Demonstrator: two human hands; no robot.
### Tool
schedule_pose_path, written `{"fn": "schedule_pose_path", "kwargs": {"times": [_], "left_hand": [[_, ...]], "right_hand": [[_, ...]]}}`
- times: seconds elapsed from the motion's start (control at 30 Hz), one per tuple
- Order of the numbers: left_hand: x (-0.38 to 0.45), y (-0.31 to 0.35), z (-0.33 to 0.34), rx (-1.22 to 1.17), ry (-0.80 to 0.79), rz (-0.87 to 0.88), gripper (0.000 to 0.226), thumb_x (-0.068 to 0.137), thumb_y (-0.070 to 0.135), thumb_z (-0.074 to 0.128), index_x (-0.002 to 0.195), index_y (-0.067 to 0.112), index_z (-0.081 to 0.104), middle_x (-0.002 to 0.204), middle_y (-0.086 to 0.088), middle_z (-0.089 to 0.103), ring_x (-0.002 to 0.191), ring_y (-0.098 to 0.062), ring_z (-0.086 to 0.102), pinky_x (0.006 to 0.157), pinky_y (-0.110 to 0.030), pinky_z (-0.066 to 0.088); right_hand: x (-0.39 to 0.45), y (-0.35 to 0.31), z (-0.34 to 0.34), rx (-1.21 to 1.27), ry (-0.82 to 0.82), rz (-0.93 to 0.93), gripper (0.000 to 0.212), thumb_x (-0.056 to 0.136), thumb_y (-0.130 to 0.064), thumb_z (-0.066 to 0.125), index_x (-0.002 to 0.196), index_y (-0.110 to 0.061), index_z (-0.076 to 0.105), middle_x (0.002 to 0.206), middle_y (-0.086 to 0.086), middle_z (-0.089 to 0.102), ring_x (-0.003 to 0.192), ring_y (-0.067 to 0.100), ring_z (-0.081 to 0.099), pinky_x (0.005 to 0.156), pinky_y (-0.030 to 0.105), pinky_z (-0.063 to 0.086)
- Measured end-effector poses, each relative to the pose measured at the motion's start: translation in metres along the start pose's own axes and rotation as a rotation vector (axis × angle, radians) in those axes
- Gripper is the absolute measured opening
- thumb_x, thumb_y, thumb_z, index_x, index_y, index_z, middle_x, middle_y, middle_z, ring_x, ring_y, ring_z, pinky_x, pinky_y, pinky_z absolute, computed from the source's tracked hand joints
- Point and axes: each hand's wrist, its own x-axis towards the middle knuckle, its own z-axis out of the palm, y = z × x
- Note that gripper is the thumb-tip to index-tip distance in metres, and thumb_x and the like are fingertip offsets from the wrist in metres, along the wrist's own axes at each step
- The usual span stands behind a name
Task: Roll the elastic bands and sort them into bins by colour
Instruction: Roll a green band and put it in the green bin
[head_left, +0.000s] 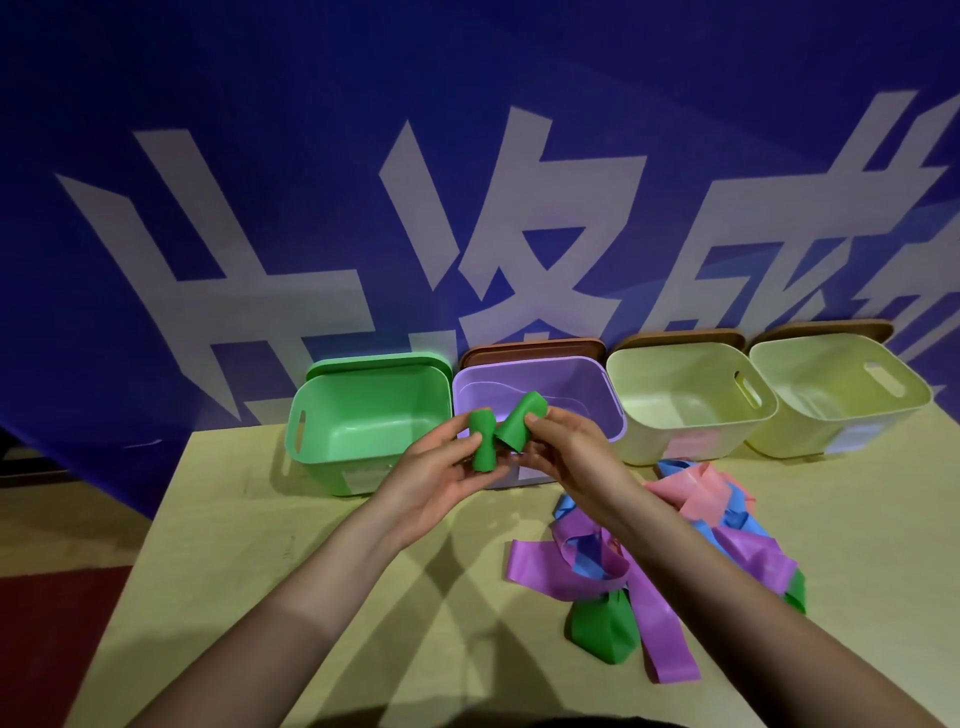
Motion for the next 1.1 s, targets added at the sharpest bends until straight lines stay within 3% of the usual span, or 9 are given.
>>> {"fn": "schedule_pose_path", "kwargs": {"times": [0.17,0.3,0.43,0.67,0.73,0.83,0.93,1.03,1.1], "left_hand": [[0.009,0.005,-0.015,0.1,0.144,0.02,0.031,0.089,-0.002,0.056,0.12,0.0,0.059,0.104,-0.018,0.07,0.086,-0.027,0.069,0.086,-0.038,0.057],[0.019,0.021,-0.039,0.21,0.34,0.051,0.029,0.086,-0.001,0.062,0.115,-0.005,0.062,0.1,-0.017,0.07,0.09,-0.024,0.064,0.087,-0.033,0.05],[0.028,0.04,-0.059,0.257,0.44,0.12,0.008,0.086,-0.003,0.061,0.09,0.002,0.066,0.074,-0.005,0.073,0.077,-0.02,0.066,0.083,-0.028,0.052],[0.083,0.058,-0.117,0.308,0.575,-0.044,0.035,0.089,0.0,0.061,0.123,-0.004,0.053,0.112,-0.016,0.065,0.097,-0.026,0.064,0.084,-0.031,0.052],[0.099,0.06,-0.136,0.339,0.636,-0.092,0.039,0.089,-0.002,0.061,0.127,-0.002,0.052,0.109,-0.01,0.059,0.101,-0.028,0.06,0.085,-0.034,0.051],[0.12,0.06,-0.162,0.445,0.73,-0.157,0.013,0.088,0.0,0.063,0.09,0.012,0.057,0.09,-0.009,0.054,0.085,-0.025,0.054,0.072,-0.034,0.049],[0.149,0.046,-0.211,0.685,0.815,-0.195,0.024,0.081,0.009,0.069,0.065,0.018,0.054,0.079,-0.013,0.056,0.076,-0.023,0.054,0.075,-0.043,0.051],[0.167,0.038,-0.237,0.827,0.884,-0.252,0.03,0.079,0.013,0.068,0.054,0.016,0.051,0.069,-0.012,0.057,0.069,-0.024,0.057,0.071,-0.037,0.053],[0.164,0.046,-0.228,0.93,0.921,-0.262,0.034,0.082,0.016,0.064,0.053,0.016,0.048,0.065,-0.008,0.055,0.066,-0.023,0.053,0.061,-0.029,0.041]], "right_hand": [[0.008,0.0,0.001,-0.012,-0.028,0.043,0.02,0.098,-0.007,0.046,0.105,-0.001,0.063,0.094,0.012,0.069,0.087,0.019,0.067,0.078,0.028,0.058],[0.025,0.001,-0.003,-0.062,0.097,0.071,0.019,0.097,-0.011,0.051,0.079,-0.011,0.056,0.07,0.005,0.05,0.069,0.013,0.052,0.073,0.024,0.052],[0.051,0.012,0.004,-0.143,0.11,0.11,0.026,0.095,-0.007,0.053,0.069,-0.009,0.05,0.061,0.004,0.044,0.056,0.009,0.047,0.056,0.016,0.047],[0.135,0.042,0.057,-0.386,0.072,0.186,0.032,0.091,-0.009,0.061,0.062,-0.014,0.047,0.051,0.0,0.043,0.044,0.009,0.039,0.05,0.017,0.036],[0.167,0.056,0.073,-0.468,0.091,0.223,0.036,0.089,-0.011,0.064,0.059,-0.016,0.045,0.05,0.001,0.044,0.043,0.009,0.041,0.05,0.018,0.038],[0.208,0.085,0.092,-0.567,0.072,0.318,0.036,0.088,-0.015,0.066,0.058,-0.015,0.046,0.051,0.003,0.047,0.045,0.013,0.043,0.053,0.025,0.038],[0.239,0.115,0.103,-0.765,0.04,0.422,0.037,0.089,-0.021,0.064,0.056,-0.015,0.048,0.051,0.003,0.049,0.044,0.013,0.046,0.045,0.023,0.035],[0.262,0.139,0.108,-0.974,0.014,0.474,0.035,0.089,-0.027,0.06,0.058,-0.014,0.05,0.056,0.001,0.053,0.054,0.016,0.053,0.05,0.022,0.041],[0.276,0.152,0.112,-0.999,-0.004,0.496,0.032,0.087,-0.026,0.061,0.058,-0.015,0.051,0.066,0.005,0.058,0.068,0.022,0.057,0.064,0.026,0.045]]}}
